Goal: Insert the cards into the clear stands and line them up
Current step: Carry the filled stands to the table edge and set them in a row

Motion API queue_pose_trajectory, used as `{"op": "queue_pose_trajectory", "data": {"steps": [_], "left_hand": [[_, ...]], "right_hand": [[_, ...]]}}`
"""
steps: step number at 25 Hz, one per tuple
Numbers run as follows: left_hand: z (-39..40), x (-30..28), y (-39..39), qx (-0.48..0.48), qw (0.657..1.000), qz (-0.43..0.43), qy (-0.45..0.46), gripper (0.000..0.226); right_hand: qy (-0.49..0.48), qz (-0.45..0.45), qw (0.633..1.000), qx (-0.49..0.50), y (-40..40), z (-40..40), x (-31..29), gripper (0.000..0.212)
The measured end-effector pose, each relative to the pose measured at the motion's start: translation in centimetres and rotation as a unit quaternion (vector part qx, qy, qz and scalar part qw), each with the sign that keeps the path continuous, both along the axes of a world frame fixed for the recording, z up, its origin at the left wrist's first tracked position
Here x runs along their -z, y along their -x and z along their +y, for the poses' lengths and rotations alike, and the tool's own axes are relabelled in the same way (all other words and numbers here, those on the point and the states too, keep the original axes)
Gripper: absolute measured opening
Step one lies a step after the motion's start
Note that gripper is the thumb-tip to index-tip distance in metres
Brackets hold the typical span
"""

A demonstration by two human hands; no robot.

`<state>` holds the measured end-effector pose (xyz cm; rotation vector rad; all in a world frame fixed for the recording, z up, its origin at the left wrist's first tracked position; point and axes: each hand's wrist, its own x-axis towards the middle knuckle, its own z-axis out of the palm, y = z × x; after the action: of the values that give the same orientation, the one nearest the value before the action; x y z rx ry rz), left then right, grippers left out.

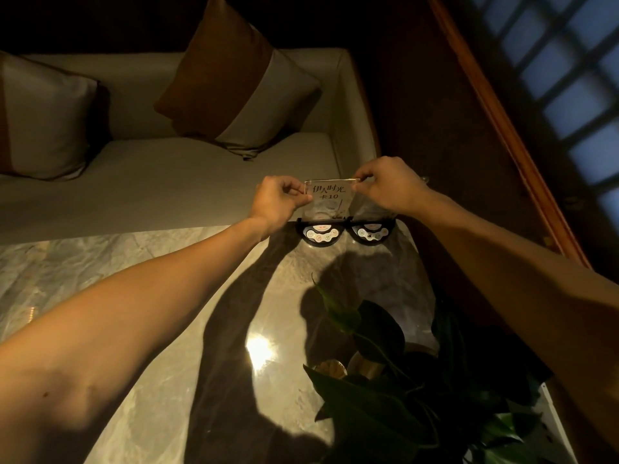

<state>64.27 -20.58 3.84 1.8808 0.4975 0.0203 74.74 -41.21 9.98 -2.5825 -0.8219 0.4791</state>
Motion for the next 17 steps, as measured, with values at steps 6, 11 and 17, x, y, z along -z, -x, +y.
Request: {"op": "queue_pose_trajectory", "data": {"steps": [6, 11, 17], "left_hand": [[0.29, 0.31, -0.13, 0.016, 1.0, 0.004, 0.015, 0.019], [0.41, 0.42, -0.09, 0.026, 1.0, 0.006, 0.011, 0.009], [0.41, 0.53, -0.11, 0.034, 0.999, -0.006, 0.007, 0.015]], "right_hand": [[-0.001, 0.017, 1.0, 0.02, 0.21, 0.2, -0.08, 0.023], [-0.008, 0.024, 0.999, 0.03, 0.36, 0.17, -0.34, 0.022], [-0.009, 0.017, 0.999, 0.033, 0.41, 0.26, -0.34, 0.022]]}}
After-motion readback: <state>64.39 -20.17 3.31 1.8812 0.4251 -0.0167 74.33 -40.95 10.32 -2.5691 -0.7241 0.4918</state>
